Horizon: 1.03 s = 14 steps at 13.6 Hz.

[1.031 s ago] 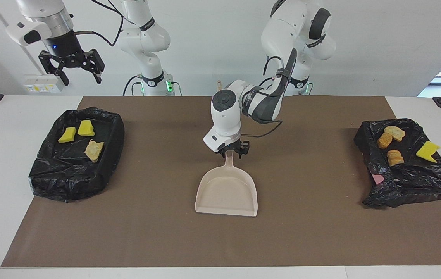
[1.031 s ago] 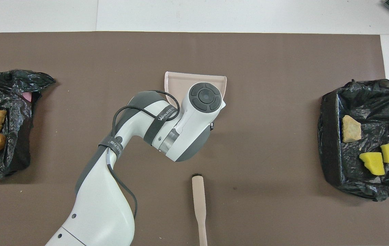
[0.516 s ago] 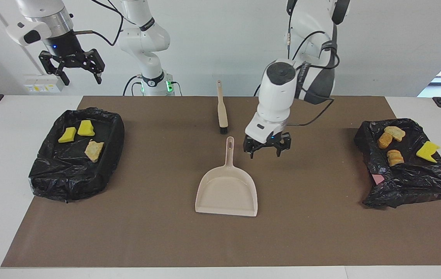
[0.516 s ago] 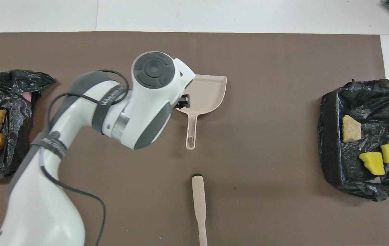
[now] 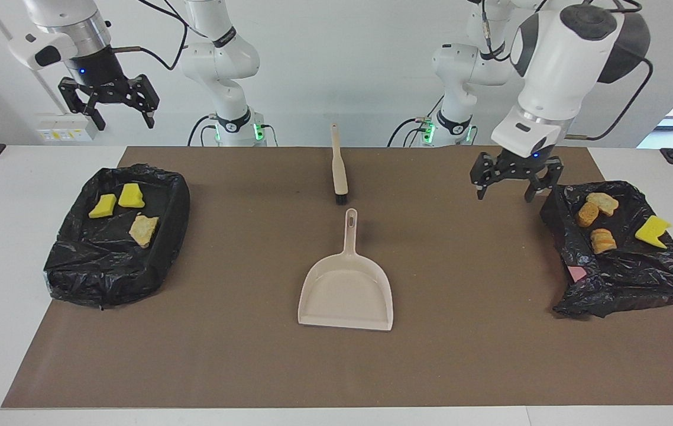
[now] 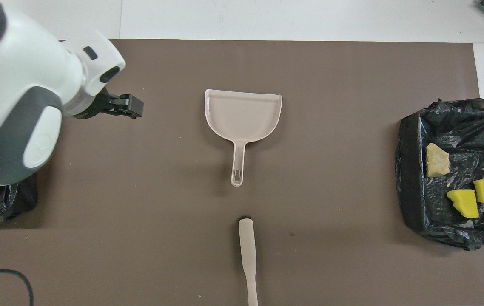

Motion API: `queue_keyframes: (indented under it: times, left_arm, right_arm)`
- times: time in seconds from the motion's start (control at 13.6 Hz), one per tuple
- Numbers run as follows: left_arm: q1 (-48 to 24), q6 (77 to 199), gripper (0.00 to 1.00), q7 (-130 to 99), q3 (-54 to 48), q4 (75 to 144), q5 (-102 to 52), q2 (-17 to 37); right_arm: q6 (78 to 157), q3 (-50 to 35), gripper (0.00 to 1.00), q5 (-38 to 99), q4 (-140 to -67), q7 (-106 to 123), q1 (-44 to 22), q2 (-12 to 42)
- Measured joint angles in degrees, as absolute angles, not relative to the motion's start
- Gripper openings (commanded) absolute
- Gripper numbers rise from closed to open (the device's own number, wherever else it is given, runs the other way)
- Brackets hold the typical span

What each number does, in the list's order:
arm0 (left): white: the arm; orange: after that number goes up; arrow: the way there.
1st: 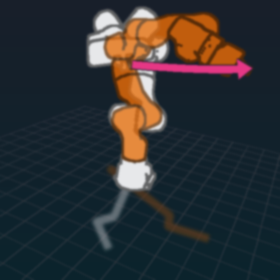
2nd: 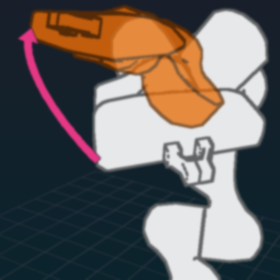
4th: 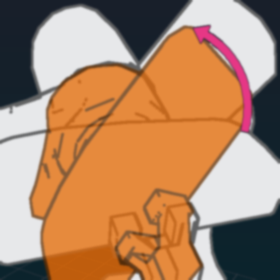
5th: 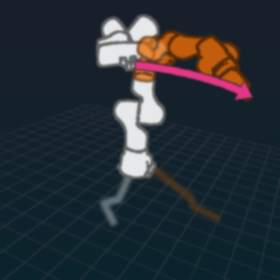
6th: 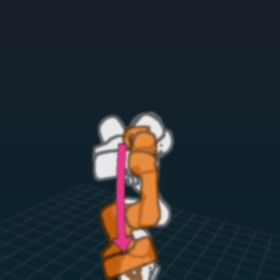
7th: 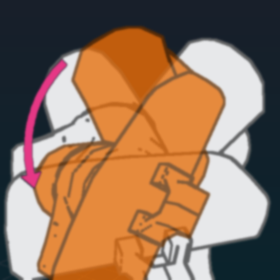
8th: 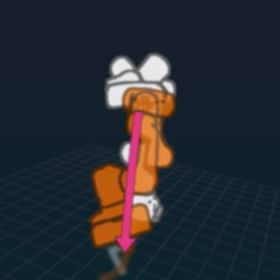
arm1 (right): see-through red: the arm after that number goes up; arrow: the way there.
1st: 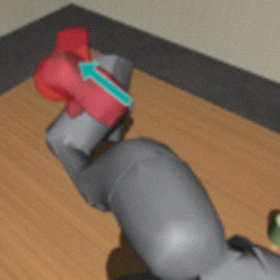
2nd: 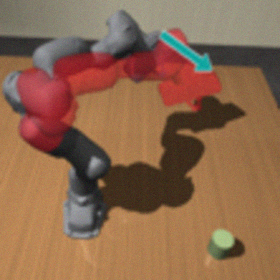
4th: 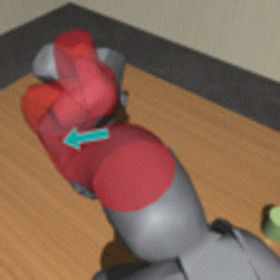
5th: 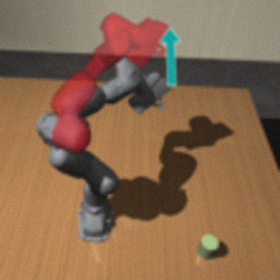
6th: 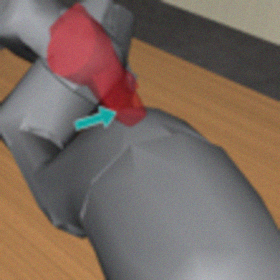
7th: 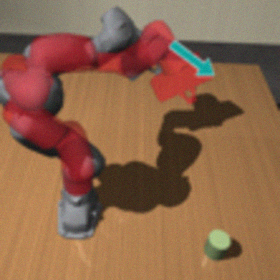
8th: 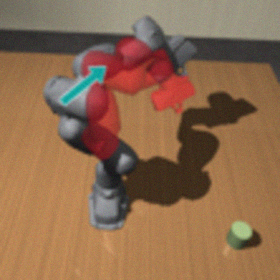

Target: Sweep and dump trash in bin

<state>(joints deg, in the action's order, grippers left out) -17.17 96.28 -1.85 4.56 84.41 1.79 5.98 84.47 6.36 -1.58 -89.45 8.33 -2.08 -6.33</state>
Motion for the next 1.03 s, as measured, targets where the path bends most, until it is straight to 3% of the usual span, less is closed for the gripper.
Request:
queue_keyframes:
  times: [0.52, 1.03]
  left_arm:
    - [-13.72, 84.79, 1.0, 3.8, 4.6, 84.85, 1.77, -3.07]
    - [-11.41, 83.92, 1.0, 3.9, 4.77, 86.22, 1.15, -3.59]
  right_arm:
    - [84.45, 6.36, 1.0, -1.59, -89.53, 8.33, -2.08, -6.36]
    - [84.44, 6.36, 1.0, -1.59, -89.55, 8.33, -2.08, -6.36]
